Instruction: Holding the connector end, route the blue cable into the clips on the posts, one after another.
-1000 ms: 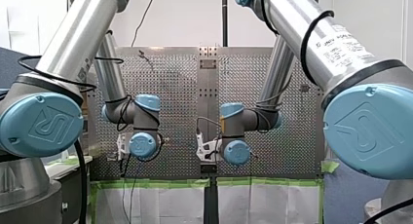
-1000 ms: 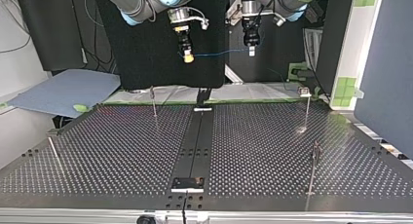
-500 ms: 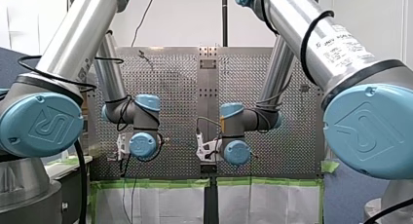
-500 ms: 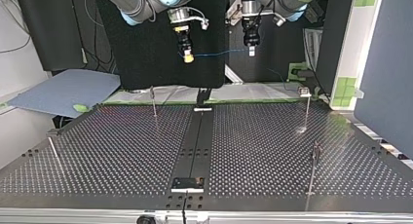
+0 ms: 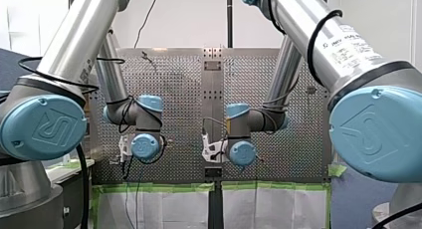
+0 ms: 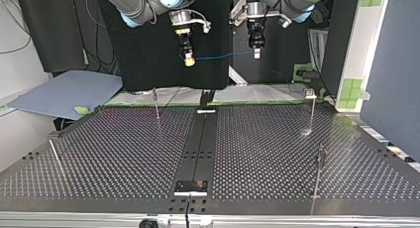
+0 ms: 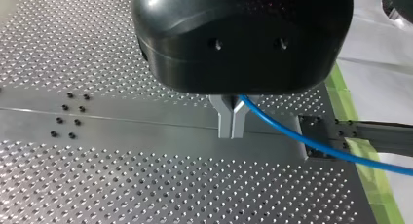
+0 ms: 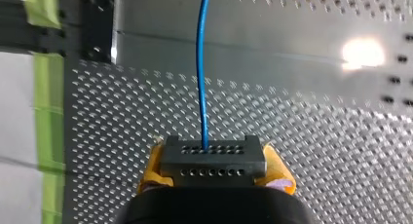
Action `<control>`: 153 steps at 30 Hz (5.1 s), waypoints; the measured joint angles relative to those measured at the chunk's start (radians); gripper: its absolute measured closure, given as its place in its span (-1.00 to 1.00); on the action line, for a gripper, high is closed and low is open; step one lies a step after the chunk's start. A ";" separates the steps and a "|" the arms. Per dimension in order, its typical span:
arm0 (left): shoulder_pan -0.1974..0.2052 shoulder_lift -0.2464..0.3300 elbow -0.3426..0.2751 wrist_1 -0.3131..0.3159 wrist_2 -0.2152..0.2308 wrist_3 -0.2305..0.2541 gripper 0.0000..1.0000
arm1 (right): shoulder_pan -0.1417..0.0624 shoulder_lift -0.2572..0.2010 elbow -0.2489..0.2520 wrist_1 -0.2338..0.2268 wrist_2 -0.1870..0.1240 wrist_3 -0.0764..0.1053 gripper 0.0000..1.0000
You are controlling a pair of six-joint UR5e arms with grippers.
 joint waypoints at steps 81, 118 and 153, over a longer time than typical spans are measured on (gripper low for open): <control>0.269 0.561 0.293 -0.562 0.114 -0.220 1.00 | 0.011 -0.203 -0.484 0.415 -0.295 0.136 1.00; 0.533 0.558 0.492 -0.677 0.301 -0.208 1.00 | 0.033 -0.178 -0.633 0.460 -0.320 0.150 1.00; 0.522 0.538 0.506 -0.709 0.389 -0.100 1.00 | 0.063 -0.120 -0.739 0.496 -0.299 0.152 1.00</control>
